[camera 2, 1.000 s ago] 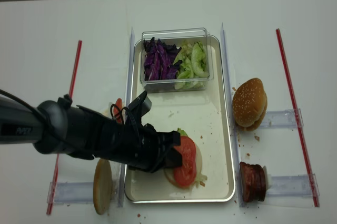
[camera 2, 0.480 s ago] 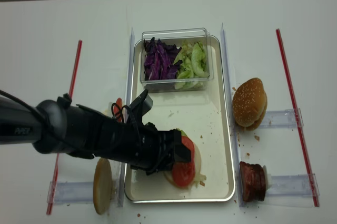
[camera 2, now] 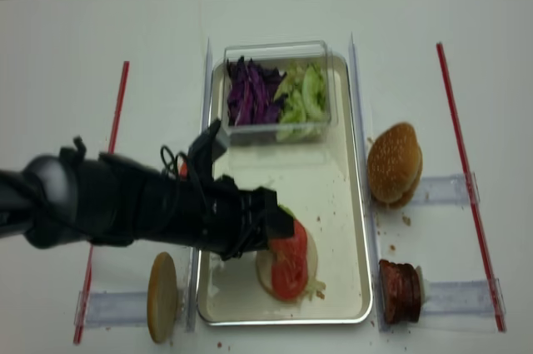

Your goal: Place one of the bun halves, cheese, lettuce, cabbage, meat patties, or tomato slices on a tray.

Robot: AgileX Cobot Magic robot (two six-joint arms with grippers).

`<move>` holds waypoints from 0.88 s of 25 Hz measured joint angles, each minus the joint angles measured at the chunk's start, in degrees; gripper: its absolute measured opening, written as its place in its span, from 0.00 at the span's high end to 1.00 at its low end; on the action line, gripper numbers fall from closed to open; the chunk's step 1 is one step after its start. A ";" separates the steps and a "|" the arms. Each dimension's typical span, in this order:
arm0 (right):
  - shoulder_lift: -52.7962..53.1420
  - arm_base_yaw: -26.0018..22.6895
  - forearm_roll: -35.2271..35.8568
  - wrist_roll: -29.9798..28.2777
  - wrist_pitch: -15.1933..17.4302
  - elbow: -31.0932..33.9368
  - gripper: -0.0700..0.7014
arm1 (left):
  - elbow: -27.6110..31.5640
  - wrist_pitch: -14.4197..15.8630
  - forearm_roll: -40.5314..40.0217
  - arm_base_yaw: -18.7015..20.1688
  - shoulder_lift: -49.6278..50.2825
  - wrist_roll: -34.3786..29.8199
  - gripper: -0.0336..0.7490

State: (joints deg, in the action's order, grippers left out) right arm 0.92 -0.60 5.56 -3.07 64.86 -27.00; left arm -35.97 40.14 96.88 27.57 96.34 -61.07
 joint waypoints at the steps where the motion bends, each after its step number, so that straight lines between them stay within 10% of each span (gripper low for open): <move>1: 0.00 0.00 0.00 0.00 0.00 0.00 0.30 | 0.00 0.00 -0.29 -0.24 -0.58 0.36 0.43; 9: 0.00 0.00 0.00 0.00 0.00 0.00 0.30 | -0.79 0.12 -9.62 -2.24 -5.23 6.42 0.43; 22: 0.00 0.00 0.00 0.00 0.00 0.00 0.30 | -16.18 7.35 -48.27 -2.73 -8.17 37.04 0.42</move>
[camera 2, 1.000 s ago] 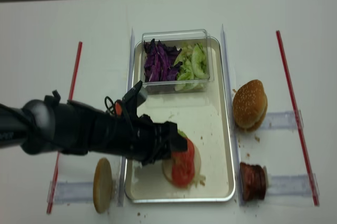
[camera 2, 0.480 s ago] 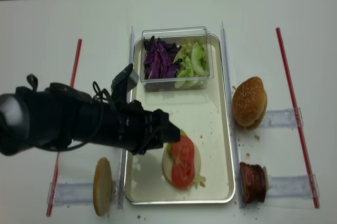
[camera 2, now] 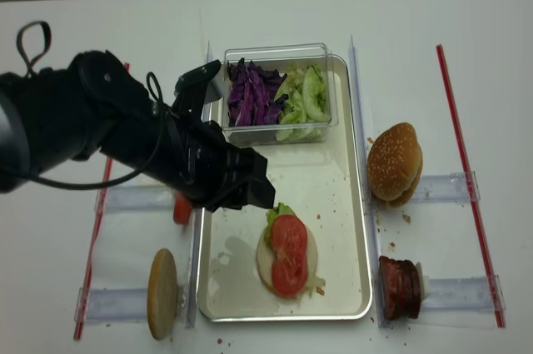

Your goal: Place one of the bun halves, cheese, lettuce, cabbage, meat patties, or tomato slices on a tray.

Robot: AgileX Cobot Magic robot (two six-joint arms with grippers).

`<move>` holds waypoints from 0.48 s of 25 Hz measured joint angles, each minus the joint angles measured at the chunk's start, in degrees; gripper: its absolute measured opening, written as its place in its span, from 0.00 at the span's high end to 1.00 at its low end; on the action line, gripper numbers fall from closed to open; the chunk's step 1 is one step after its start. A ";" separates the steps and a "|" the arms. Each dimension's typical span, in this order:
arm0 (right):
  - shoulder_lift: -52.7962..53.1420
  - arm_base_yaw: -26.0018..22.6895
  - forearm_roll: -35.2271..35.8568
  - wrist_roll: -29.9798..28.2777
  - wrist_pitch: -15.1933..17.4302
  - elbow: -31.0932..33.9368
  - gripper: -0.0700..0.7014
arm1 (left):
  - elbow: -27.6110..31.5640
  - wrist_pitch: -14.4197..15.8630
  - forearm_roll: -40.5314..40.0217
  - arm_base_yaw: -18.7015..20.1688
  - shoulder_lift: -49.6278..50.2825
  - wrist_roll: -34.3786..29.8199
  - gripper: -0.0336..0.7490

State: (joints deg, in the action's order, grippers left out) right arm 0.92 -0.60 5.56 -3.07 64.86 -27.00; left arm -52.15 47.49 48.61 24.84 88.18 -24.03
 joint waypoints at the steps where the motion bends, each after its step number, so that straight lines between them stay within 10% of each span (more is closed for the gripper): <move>1: 0.00 0.00 0.00 0.00 0.00 0.00 0.30 | -1.59 1.33 -2.48 0.00 0.00 1.59 0.42; 12: 0.00 0.00 0.00 0.00 0.00 0.00 0.30 | -14.09 16.31 -22.47 0.00 0.00 16.59 0.47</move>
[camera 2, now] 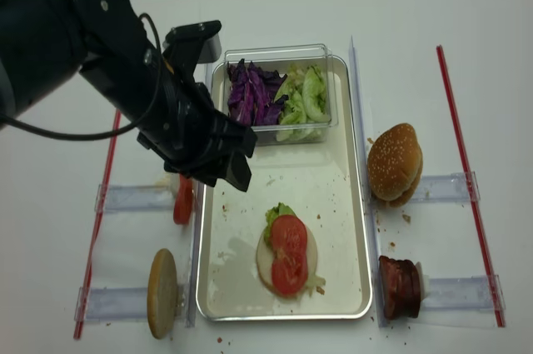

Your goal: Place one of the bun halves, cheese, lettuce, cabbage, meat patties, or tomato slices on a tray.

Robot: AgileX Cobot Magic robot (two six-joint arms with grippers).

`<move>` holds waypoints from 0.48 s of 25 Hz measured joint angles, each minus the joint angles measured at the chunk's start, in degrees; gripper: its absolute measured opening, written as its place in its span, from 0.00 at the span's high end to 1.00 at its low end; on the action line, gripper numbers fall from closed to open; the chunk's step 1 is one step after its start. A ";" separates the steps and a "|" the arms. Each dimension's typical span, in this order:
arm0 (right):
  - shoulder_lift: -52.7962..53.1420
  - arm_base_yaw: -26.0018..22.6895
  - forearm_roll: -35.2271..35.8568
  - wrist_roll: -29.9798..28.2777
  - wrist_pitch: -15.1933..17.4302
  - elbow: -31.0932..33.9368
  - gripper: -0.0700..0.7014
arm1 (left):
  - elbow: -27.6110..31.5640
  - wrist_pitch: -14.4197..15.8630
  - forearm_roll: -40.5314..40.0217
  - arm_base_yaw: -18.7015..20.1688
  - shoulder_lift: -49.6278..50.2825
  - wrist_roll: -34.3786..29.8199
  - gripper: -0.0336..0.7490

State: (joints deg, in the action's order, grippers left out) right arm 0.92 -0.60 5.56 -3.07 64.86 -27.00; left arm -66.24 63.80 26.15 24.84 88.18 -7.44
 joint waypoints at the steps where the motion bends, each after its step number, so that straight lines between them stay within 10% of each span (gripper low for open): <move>1: 0.00 0.00 0.00 0.00 0.00 0.00 0.30 | -0.73 1.18 -1.42 0.00 0.00 1.09 0.47; 9: 0.00 0.00 0.00 0.00 0.00 0.00 0.30 | -5.78 5.87 -11.61 -0.03 0.00 9.10 0.47; 10: 0.00 0.00 0.00 0.00 0.00 0.00 0.30 | -6.02 5.96 -12.78 -0.03 0.00 10.14 0.96; 11: 0.00 0.00 0.00 0.00 0.00 0.00 0.30 | -6.26 6.00 -13.69 -0.14 0.00 10.78 0.47; 12: 0.00 0.00 0.00 0.00 0.00 0.00 0.30 | -6.26 6.13 -14.37 -0.13 0.00 11.57 0.47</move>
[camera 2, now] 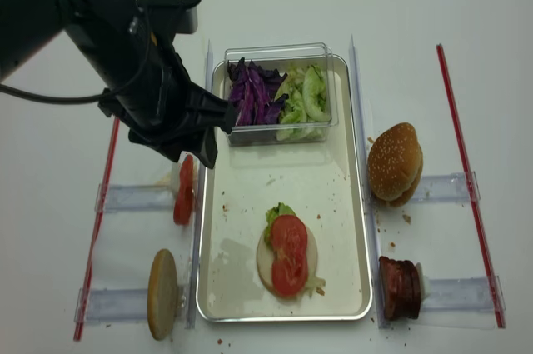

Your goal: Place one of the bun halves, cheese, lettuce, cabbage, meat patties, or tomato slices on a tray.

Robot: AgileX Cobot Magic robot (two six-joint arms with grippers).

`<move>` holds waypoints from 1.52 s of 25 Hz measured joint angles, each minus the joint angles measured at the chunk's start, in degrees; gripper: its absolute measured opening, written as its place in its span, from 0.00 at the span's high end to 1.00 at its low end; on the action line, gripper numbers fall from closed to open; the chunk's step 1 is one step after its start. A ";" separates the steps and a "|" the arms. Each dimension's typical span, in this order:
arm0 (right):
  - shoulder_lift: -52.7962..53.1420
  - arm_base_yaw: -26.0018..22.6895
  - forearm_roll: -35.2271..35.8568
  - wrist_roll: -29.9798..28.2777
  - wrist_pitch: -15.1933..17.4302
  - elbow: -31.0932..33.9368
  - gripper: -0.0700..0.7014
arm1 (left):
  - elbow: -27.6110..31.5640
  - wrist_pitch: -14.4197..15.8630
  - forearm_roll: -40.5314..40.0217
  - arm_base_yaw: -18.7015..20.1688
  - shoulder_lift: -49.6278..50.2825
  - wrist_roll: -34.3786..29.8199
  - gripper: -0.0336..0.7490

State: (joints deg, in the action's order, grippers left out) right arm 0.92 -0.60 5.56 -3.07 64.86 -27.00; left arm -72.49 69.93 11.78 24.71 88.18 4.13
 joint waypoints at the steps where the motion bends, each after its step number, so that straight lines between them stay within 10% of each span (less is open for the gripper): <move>1: 0.00 0.00 0.00 0.00 0.00 0.00 0.30 | 0.00 0.10 -0.34 0.00 0.00 0.54 0.47; 15: 0.00 0.00 0.00 0.00 0.00 0.00 0.30 | 0.00 0.21 -7.15 -0.25 0.00 2.11 0.47; 38: 0.00 0.00 0.00 0.00 0.00 0.00 0.30 | 0.61 0.21 -14.14 -18.86 -0.05 -3.11 0.34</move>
State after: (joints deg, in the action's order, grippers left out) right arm 0.92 -0.60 5.56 -3.07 64.86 -27.00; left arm -71.88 70.13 -2.37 5.85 88.13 1.02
